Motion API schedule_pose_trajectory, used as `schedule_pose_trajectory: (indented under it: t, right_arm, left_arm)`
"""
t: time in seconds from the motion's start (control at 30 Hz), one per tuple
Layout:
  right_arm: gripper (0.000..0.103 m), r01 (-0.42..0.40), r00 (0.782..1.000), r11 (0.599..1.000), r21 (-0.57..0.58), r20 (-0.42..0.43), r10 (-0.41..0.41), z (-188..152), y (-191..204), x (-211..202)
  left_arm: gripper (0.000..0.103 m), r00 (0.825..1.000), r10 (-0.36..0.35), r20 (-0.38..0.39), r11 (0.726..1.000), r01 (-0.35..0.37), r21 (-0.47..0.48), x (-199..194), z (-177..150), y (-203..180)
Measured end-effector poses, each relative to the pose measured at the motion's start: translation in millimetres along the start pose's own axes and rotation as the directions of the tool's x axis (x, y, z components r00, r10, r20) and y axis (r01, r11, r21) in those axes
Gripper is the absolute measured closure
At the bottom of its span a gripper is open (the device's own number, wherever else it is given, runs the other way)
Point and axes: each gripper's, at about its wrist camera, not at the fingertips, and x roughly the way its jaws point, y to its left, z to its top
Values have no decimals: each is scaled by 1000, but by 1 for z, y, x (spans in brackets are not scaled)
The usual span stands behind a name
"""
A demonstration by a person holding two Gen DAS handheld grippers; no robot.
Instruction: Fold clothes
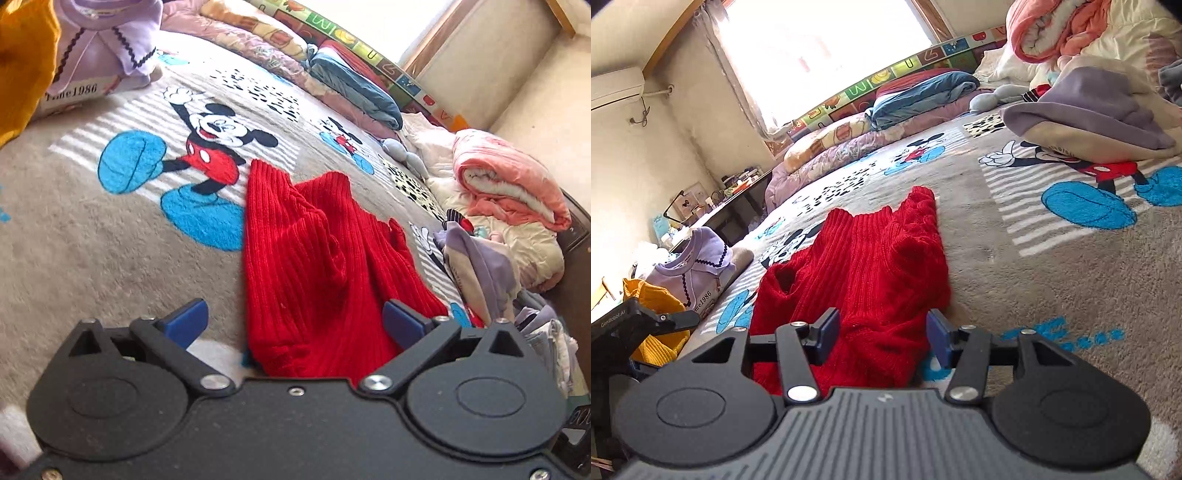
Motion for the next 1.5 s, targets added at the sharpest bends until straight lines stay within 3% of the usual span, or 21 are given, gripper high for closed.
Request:
schedule_pose_trajectory:
  t: [0.17,0.23,0.27,0.43,0.47,0.53,0.7,0.87,0.93,1.0,1.2,1.33,1.5]
  right_arm:
    - [50,2,1000,1000,-12,-5,-2,2,-2,11]
    - [50,1,1000,1000,0,-6,-1,4,-5,15]
    - [50,4,1000,1000,5,-10,-4,4,-6,17]
    - [50,8,1000,999,32,-30,-7,4,-13,26]
    - [50,7,1000,999,40,-31,-6,4,-15,27]
    - [48,6,999,999,53,-32,-4,5,-17,29]
    - [46,0,999,998,67,-45,3,5,-20,36]
    - [46,-3,998,998,70,-55,7,3,-21,41]
    - [45,-3,998,996,85,-62,8,2,-23,43]
    - [44,-2,998,995,104,-66,9,1,-26,44]
    - [44,8,998,993,122,-63,0,1,-30,43]
    - [44,9,998,994,113,-65,-1,0,-28,43]
    - [44,20,998,994,105,-61,-13,-2,-27,42]
  left_arm:
    - [7,999,1,-42,1000,-1,-3,35,27,13]
    - [51,998,-15,-54,1000,14,-23,52,40,20]
    - [56,998,-24,-60,999,22,-33,60,46,23]
    - [61,998,-13,-61,999,10,-49,92,71,27]
    - [58,998,-7,-59,999,5,-46,97,74,27]
    - [31,998,-3,-60,999,1,-47,106,79,29]
    - [32,998,6,-61,999,-9,-50,128,90,32]
    - [62,996,-15,-88,995,6,-102,150,92,37]
    - [90,998,-8,-61,996,3,-90,143,92,35]
    - [97,1000,3,-21,998,-4,-68,130,93,31]
    - [99,995,30,98,1000,-30,-2,93,95,19]
    - [99,978,74,197,997,-79,13,53,100,26]
    - [99,959,146,244,988,-129,-84,21,85,63]
